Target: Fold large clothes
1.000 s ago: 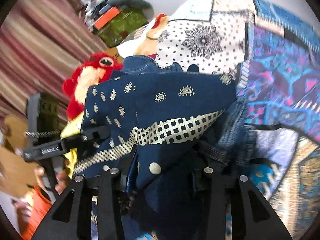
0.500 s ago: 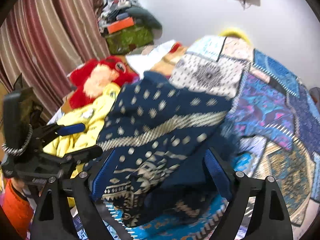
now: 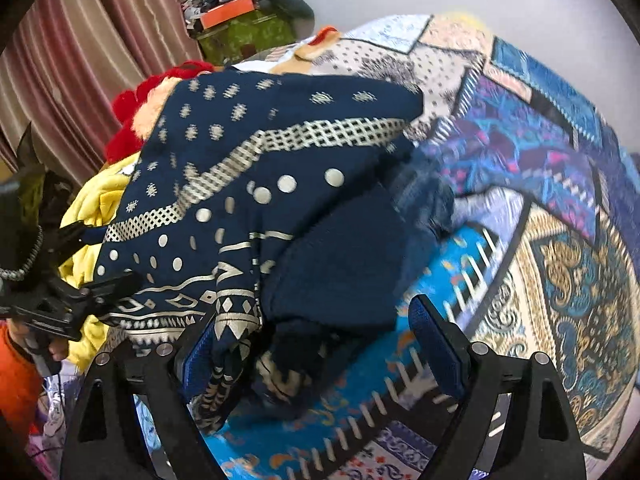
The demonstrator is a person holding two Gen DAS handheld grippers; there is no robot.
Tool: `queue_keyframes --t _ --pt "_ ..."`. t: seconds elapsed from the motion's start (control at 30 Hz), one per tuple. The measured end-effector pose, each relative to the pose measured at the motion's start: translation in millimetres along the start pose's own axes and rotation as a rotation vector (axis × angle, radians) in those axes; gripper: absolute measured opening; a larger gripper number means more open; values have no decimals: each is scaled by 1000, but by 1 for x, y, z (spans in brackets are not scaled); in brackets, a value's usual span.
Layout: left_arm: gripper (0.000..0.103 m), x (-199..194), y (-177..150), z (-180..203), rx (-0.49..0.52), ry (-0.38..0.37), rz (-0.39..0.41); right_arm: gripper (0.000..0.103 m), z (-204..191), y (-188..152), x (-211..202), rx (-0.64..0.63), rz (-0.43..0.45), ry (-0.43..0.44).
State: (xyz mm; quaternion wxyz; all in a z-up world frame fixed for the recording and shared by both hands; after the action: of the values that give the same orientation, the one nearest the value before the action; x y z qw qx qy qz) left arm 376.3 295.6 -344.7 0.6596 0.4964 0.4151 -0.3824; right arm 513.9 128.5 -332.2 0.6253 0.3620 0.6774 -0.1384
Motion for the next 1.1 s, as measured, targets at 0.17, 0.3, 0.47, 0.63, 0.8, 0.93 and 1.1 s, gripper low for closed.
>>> queue_keyframes --t 0.17,0.3,0.47,0.63,0.8,0.93,1.1 --pt "101 -10 -4 2 -20 43 15 87 5 -17 -18 59 31 -26" --pt "100 -44 -15 9 -18 73 38 86 -1 -30 -54 87 85 -65" --pt "100 -120 -23 32 5 116 176 86 -25 -40 -130 144 244 -65" --pt "100 -220 -31 59 -1 95 382 86 -67 -59 -211 148 424 -25" --pt "100 -313 -53 83 -4 80 584 86 -120 -87 -296 66 613 -103" --pt "100 -371 -77 102 10 92 715 86 -158 -120 -358 17 755 -130" --pt "100 -416 -114 129 37 147 842 86 -187 -156 -398 -9 852 -149"
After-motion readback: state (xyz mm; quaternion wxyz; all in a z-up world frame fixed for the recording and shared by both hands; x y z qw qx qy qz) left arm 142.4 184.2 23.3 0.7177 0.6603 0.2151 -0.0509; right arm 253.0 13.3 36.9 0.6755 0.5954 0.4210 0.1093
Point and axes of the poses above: each gripper's, at about its wrist camera, not at the fingertips, and x roughly the way its jaws point, z to its right, y to its top, the point moved 8 cm from there along x, roughly the way its jaws point, and after that the axes turned 14 degrees about -z, right-handed, at the moved point
